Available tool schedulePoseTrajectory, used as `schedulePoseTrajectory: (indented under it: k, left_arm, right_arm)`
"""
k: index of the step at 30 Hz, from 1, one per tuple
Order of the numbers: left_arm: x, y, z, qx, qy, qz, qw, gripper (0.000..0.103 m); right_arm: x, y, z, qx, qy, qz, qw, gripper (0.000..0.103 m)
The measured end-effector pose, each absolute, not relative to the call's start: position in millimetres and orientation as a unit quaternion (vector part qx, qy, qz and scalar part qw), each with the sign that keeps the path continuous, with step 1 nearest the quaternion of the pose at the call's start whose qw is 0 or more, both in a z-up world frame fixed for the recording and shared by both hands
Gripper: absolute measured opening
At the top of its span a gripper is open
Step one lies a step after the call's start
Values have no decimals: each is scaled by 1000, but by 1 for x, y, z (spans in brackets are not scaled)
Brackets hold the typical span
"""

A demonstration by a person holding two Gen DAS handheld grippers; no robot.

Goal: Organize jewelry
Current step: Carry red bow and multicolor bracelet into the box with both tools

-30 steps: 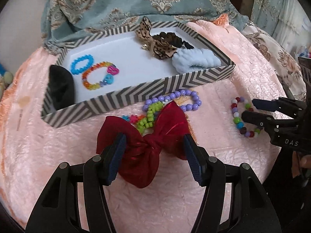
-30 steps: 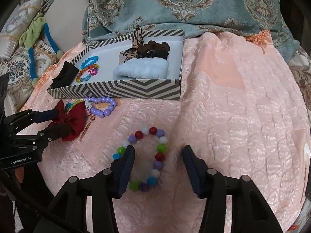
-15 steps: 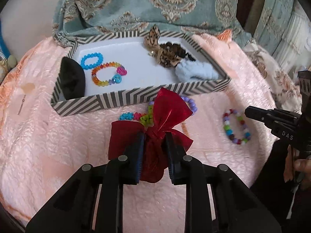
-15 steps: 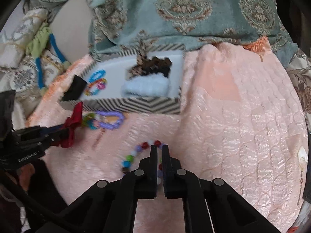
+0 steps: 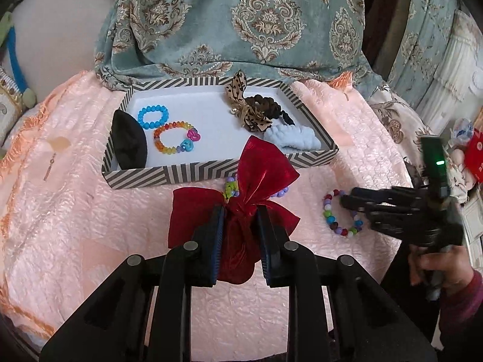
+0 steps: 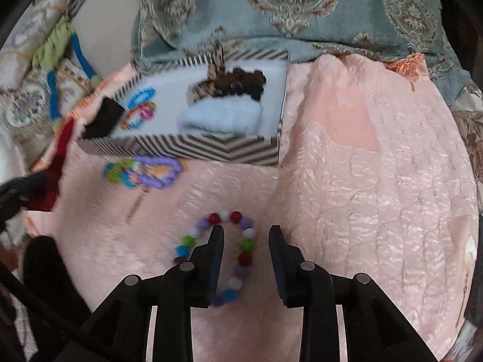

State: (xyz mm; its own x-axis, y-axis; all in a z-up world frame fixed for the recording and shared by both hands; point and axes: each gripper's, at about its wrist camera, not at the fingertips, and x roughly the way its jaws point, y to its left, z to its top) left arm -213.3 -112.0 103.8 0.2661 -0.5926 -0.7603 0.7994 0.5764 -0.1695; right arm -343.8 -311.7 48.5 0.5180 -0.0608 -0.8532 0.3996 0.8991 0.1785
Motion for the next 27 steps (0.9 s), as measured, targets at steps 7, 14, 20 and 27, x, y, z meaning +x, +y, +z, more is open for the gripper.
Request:
schedulePoseTrajectory:
  k: [7,14,20,27]
  left_arm:
    - [-212,-106,103,119,416,-429,793,20]
    - [-200,-106,111,98,416,-416,803,20]
    - [-187,-117,124,91,404,-398,818,20]
    - [-164,-141,130,103,390,-373,835,20]
  right_arm:
    - [-347,-312,57,164,456,-130,865,8]
    - [-359,-316,102,191,408,-114,886,8]
    - [-346,-314,136,179,378,-105,902,8]
    - [-315,-313,153,167,370,-91,909,8]
